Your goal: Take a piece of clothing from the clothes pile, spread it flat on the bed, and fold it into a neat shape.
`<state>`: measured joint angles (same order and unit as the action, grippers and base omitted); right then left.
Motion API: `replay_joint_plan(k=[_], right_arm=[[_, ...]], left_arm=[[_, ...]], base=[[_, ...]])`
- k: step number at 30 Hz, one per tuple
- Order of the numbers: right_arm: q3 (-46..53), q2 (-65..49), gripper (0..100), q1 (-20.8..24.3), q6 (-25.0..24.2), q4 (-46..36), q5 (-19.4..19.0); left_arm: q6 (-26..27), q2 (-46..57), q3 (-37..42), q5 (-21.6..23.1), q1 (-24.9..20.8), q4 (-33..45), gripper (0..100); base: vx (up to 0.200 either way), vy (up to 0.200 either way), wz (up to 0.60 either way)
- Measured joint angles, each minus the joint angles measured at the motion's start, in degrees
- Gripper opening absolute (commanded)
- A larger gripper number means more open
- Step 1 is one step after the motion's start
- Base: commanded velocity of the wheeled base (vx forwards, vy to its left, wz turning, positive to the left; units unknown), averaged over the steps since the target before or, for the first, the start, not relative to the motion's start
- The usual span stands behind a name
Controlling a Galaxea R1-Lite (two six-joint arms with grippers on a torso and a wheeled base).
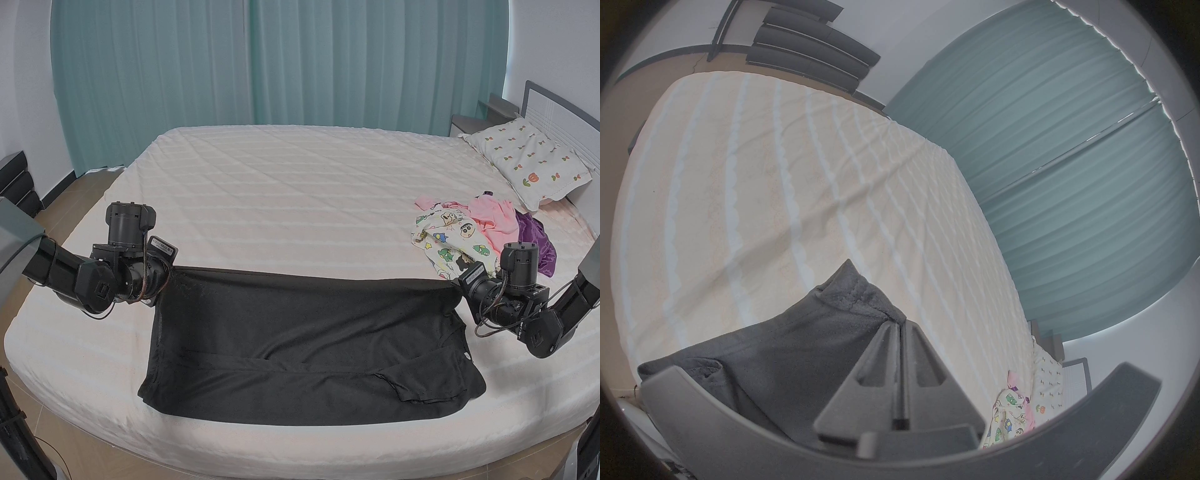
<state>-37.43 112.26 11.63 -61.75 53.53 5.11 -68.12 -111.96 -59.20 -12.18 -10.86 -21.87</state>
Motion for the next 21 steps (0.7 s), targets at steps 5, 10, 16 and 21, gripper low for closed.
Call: replay_joint_plan(k=[5,10,16,21], right_arm=[[-0.2,1.4,0,0.0,0.7,4.5,0.0],[-1.2,2.1,0,0.1,1.6,7.9,-0.1],[-0.4,2.3,0,0.0,3.2,8.7,-0.2],[3.3,2.5,0,0.0,5.3,8.8,-0.3]], left_arm=[[0.0,0.1,0.7,0.0,0.2,-0.2,0],[0.2,0.1,1.4,0.1,0.6,-0.3,0],[0.2,0.1,2.3,0.4,1.2,-0.4,0],[0.4,0.5,4.9,0.5,1.5,-2.1,0]], base=[[0.0,0.0,0.0],[0.0,0.0,0.0],[0.0,0.0,0.0],[0.0,0.0,0.0]])
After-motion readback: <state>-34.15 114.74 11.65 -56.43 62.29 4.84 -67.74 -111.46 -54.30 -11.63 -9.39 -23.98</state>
